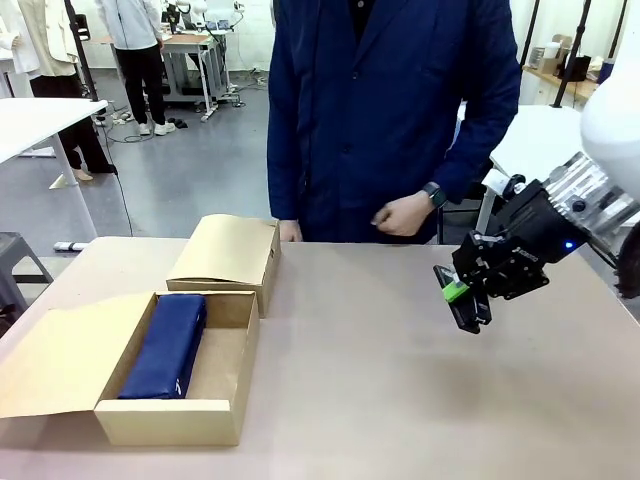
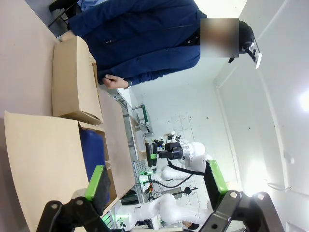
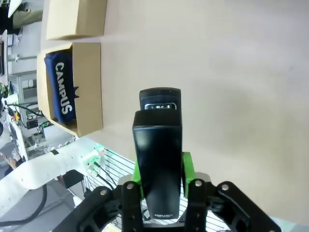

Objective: Place items inside the box.
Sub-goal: Pick up a Pencil pouch or Stapler and place it inside the Mailer Box closest to the robot.

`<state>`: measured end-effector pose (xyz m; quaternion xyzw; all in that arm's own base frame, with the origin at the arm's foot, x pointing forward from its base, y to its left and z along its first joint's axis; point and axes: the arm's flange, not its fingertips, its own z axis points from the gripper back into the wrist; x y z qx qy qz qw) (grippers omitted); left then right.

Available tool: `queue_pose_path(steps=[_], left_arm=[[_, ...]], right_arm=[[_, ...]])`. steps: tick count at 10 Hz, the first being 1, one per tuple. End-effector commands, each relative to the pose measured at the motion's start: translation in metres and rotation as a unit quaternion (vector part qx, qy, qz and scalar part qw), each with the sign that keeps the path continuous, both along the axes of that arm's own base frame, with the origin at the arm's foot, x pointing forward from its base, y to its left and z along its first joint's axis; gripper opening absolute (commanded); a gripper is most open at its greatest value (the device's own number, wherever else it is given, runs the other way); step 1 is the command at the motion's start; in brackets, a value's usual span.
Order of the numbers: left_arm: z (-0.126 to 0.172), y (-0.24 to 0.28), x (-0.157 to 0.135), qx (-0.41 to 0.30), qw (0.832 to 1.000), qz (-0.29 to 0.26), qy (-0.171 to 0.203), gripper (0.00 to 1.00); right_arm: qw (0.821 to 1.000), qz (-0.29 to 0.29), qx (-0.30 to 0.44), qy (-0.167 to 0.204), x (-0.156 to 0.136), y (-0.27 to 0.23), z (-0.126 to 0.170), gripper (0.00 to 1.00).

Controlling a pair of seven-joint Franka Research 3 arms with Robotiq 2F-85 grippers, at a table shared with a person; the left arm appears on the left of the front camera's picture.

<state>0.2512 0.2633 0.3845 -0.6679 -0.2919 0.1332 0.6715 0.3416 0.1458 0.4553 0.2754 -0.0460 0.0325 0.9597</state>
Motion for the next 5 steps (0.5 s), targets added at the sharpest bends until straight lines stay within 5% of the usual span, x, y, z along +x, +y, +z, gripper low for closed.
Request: queue_pose_path(steps=[1, 5], left_arm=[[0.000, -0.001, -0.002, 0.004, 1.000, -0.006, -0.011, 1.00], [0.000, -0.001, -0.002, 0.004, 1.000, -0.006, -0.011, 1.00]], right_arm=[[0.999, 0.027, 0.003, -0.018, -0.038, 0.021, -0.018, 0.37], [0.997, 0.067, 0.026, -0.015, -0.055, 0.150, 0.025, 0.37]])
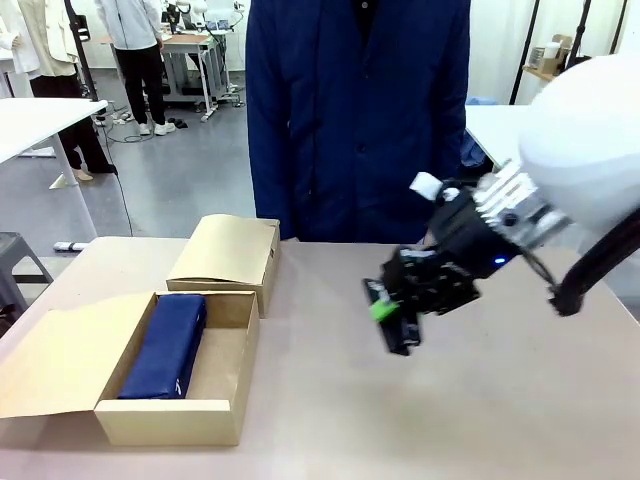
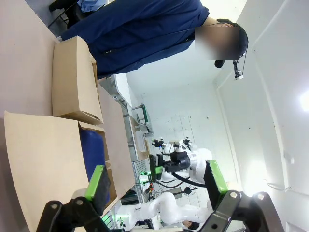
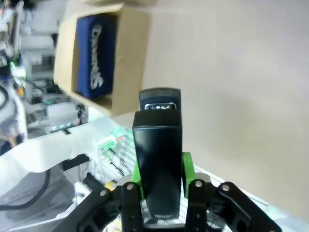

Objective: Place items inside the box.
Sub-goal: Pick up a Pencil pouch or Stapler and place it inside the Mailer Box closest to the robot.

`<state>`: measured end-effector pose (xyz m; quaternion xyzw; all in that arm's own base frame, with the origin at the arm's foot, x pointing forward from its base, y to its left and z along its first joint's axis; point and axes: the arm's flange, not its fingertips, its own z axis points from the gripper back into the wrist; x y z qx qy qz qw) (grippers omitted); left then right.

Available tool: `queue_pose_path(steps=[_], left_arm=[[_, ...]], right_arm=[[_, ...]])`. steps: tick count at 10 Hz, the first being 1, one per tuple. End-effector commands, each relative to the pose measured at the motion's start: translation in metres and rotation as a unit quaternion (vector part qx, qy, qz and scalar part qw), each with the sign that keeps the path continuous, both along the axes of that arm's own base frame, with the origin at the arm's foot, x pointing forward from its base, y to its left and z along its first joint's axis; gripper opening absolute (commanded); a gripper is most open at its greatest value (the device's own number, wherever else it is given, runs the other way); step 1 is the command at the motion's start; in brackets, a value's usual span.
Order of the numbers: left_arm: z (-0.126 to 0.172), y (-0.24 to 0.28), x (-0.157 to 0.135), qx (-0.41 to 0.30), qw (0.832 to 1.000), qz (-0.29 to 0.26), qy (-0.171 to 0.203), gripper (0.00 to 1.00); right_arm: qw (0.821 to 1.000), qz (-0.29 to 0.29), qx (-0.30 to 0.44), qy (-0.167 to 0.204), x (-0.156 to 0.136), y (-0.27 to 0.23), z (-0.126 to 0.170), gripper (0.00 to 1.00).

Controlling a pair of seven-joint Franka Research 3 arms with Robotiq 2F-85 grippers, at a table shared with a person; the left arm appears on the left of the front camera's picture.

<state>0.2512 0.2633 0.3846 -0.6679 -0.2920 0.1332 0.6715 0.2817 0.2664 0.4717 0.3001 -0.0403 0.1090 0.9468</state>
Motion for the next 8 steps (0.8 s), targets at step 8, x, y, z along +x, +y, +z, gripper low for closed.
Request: queue_pose_path(steps=[8], left_arm=[[0.000, -0.001, -0.002, 0.004, 1.000, -0.006, -0.011, 1.00]], right_arm=[[0.999, 0.017, -0.047, 0.010, -0.025, 0.107, -0.003, 0.37]])
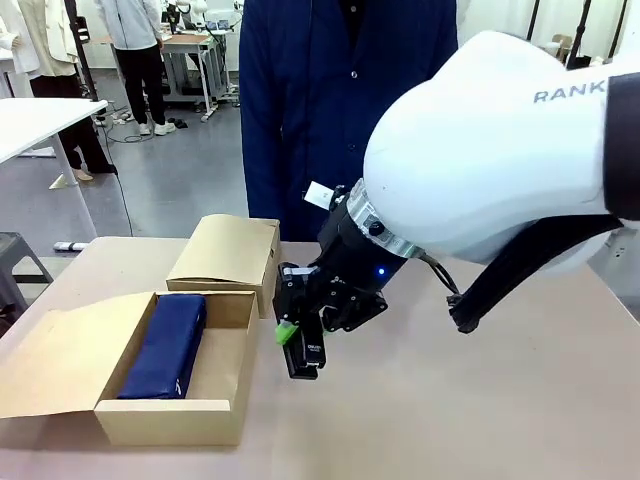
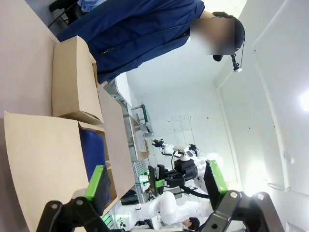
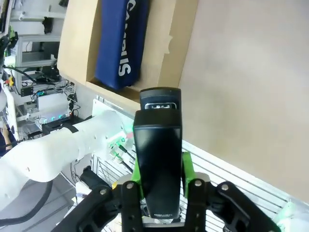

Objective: Place items inside the box.
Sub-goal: Pick up a Pencil pouch or Stapler and place it inside the Mailer Box closest to the robot.

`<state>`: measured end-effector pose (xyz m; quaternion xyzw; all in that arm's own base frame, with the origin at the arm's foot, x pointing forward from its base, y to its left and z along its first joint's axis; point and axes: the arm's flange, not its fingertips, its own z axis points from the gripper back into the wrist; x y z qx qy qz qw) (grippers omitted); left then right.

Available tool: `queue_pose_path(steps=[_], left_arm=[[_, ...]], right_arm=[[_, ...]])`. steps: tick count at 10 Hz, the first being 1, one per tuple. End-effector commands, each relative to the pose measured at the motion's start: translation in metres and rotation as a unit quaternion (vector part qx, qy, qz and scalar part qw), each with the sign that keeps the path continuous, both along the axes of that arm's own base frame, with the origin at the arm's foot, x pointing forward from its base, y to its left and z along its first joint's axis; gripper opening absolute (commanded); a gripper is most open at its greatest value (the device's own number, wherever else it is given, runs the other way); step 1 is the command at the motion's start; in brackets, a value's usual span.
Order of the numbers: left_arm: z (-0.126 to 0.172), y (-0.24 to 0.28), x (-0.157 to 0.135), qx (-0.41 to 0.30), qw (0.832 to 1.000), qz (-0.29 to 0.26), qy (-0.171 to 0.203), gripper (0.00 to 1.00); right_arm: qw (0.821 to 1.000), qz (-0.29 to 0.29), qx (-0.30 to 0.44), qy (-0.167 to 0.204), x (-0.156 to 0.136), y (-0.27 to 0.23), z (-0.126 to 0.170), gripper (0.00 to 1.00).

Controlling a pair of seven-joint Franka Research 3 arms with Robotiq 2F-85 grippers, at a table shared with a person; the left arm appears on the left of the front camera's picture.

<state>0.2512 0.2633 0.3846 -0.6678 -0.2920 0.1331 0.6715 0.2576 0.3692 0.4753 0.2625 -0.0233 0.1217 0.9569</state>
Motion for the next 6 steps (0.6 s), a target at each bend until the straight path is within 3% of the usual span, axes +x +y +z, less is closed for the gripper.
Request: queue_pose_path(steps=[1, 3, 6], left_arm=[[0.000, -0.001, -0.002, 0.004, 1.000, -0.006, -0.011, 1.00], [0.000, -0.001, -0.002, 0.004, 1.000, -0.006, -0.011, 1.00], [0.000, -0.001, -0.002, 0.004, 1.000, -0.006, -0.011, 1.00]], right_arm=[[0.999, -0.020, 0.005, -0.030, 0.000, 0.024, -0.007, 0.37], [0.998, -0.033, 0.015, -0.055, 0.019, 0.077, -0.004, 0.37], [1.000, -0.002, 0.019, -0.018, 0.037, 0.128, -0.011, 0.37]])
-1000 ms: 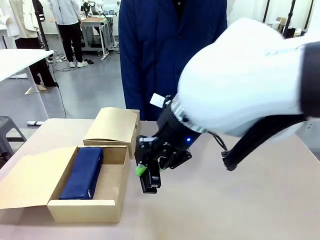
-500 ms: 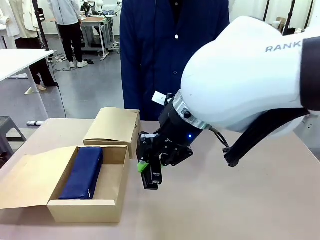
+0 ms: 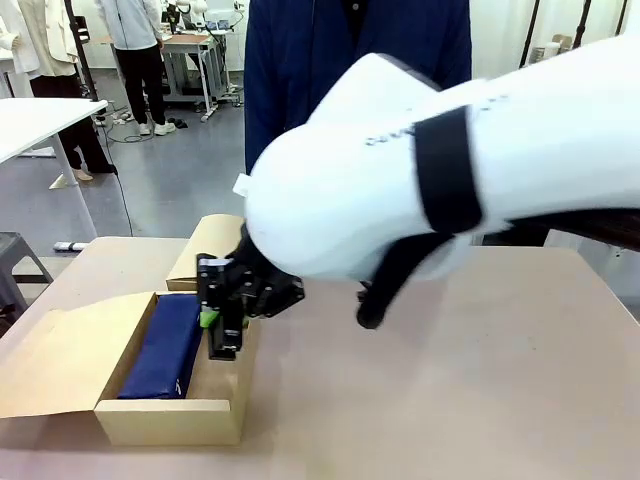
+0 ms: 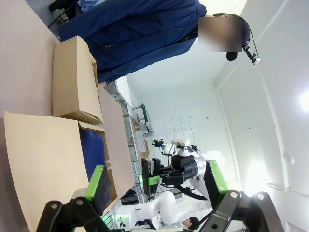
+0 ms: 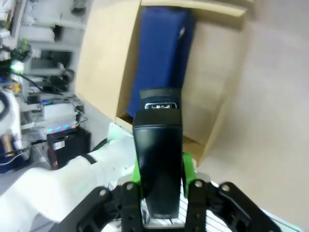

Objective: Place items inside the box.
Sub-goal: Pick up a Pencil pouch or Stapler and place it inside the Mailer Box closest to the robot.

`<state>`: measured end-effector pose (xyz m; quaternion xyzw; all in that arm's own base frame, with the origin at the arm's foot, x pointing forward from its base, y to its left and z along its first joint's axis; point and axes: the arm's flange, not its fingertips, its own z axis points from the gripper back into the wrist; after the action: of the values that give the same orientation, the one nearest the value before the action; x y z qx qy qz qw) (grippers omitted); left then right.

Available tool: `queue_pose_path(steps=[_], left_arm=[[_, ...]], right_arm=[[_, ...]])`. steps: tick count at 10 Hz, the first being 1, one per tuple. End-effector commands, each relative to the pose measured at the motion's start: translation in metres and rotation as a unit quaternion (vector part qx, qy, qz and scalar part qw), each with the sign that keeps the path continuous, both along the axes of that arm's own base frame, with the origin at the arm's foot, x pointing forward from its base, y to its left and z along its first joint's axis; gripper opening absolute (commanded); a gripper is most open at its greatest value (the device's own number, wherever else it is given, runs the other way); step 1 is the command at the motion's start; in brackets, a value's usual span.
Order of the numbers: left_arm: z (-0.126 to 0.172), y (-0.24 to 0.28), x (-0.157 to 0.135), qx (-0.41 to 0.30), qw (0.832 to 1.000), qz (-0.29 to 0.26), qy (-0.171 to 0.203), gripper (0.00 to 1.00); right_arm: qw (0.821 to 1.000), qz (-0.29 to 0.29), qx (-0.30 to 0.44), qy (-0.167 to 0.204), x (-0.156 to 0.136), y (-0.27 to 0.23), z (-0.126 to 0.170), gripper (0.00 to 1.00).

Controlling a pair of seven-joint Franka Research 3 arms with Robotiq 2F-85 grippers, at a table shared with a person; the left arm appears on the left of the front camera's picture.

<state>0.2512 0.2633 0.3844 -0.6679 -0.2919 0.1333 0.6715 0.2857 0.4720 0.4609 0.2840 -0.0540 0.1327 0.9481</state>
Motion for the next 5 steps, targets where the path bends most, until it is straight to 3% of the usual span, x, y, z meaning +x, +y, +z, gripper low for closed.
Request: queue_pose_path(steps=[1, 5], left_arm=[[0.000, -0.001, -0.002, 0.004, 1.000, -0.006, -0.012, 1.00], [0.000, -0.001, -0.002, 0.004, 1.000, -0.006, -0.012, 1.00]], right_arm=[[1.000, -0.011, -0.024, 0.008, 0.015, 0.043, -0.006, 0.37], [0.995, -0.043, -0.093, 0.013, 0.040, 0.097, -0.061, 0.37]])
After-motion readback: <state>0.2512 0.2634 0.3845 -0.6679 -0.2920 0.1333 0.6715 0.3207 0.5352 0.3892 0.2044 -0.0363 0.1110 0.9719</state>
